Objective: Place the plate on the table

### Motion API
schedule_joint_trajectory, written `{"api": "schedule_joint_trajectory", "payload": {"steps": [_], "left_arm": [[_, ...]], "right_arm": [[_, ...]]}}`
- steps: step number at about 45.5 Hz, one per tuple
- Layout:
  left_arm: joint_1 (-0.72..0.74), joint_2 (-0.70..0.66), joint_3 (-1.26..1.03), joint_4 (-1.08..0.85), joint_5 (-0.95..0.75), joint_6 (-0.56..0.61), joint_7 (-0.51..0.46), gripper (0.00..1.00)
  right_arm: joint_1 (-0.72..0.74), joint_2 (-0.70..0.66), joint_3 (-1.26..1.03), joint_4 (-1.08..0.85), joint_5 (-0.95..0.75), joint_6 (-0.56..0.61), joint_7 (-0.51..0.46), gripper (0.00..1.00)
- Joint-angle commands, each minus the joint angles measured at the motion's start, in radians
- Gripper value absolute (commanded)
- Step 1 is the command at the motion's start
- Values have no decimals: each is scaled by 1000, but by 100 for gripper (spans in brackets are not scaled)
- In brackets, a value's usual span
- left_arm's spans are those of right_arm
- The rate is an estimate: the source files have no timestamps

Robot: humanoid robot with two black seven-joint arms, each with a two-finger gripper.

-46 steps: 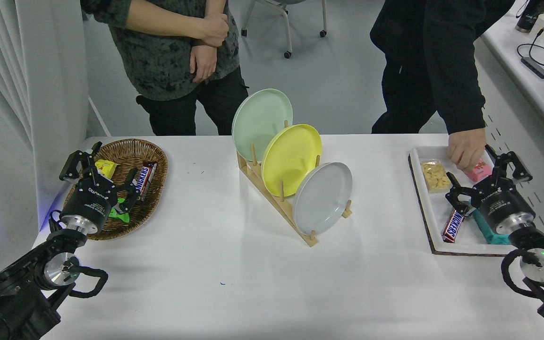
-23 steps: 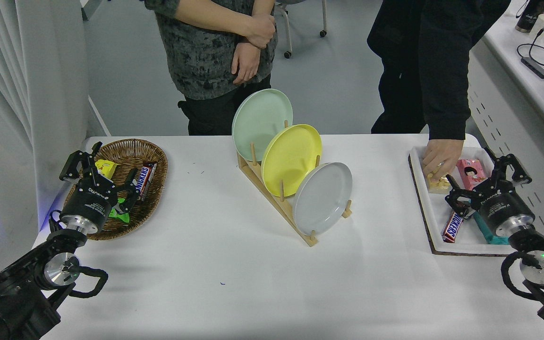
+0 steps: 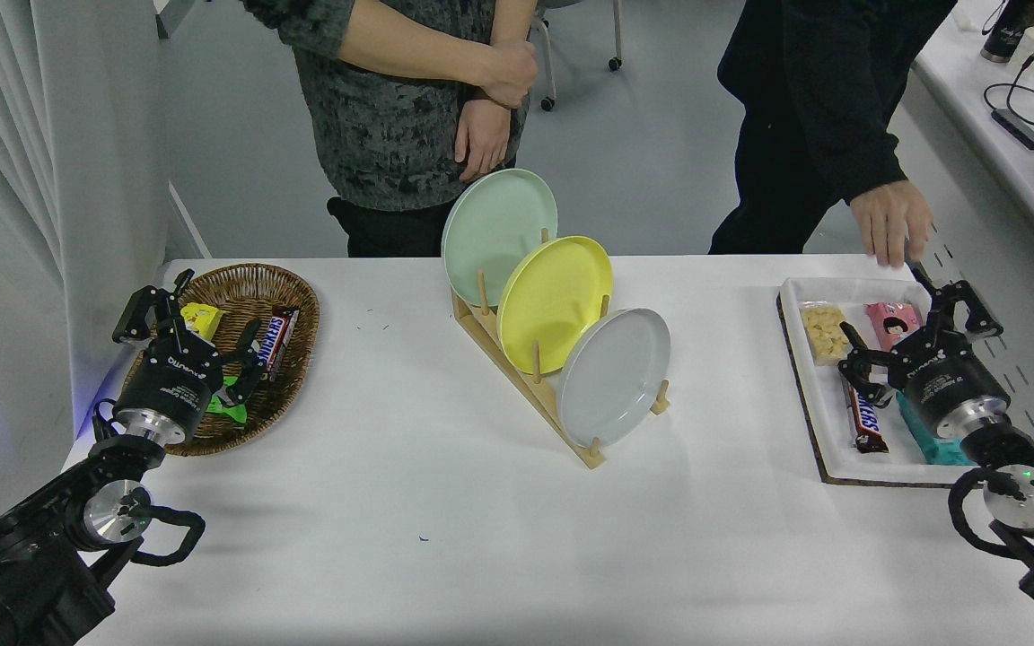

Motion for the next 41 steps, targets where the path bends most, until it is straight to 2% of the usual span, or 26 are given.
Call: {"api": "schedule_joint_trajectory", "payload": {"steps": [1, 5, 13, 21, 24, 31, 41], "left_arm": [[0, -1, 0, 0, 0, 0, -1, 98], [0, -1, 0, 0, 0, 0, 0, 98], [0, 1, 0, 0, 0, -1, 0, 98], [0, -1, 0, 0, 0, 0, 0, 98], [0, 1, 0, 0, 0, 0, -1, 98], [0, -1, 0, 0, 0, 0, -1, 98], [0, 1, 0, 0, 0, 0, 0, 98]], "right_arm": [[92, -25, -140, 16, -7, -7, 0, 100], [138, -30, -180, 43, -9, -22, 0, 100], [283, -19, -386, 77, -16, -166, -7, 99], [376, 10, -498, 92, -43, -214, -83, 99], [422, -2, -539, 152, -61, -238, -109, 99], [496, -100, -585, 434, -122, -355, -194, 97], [504, -88, -584, 615, -125, -455, -260, 98]]}}
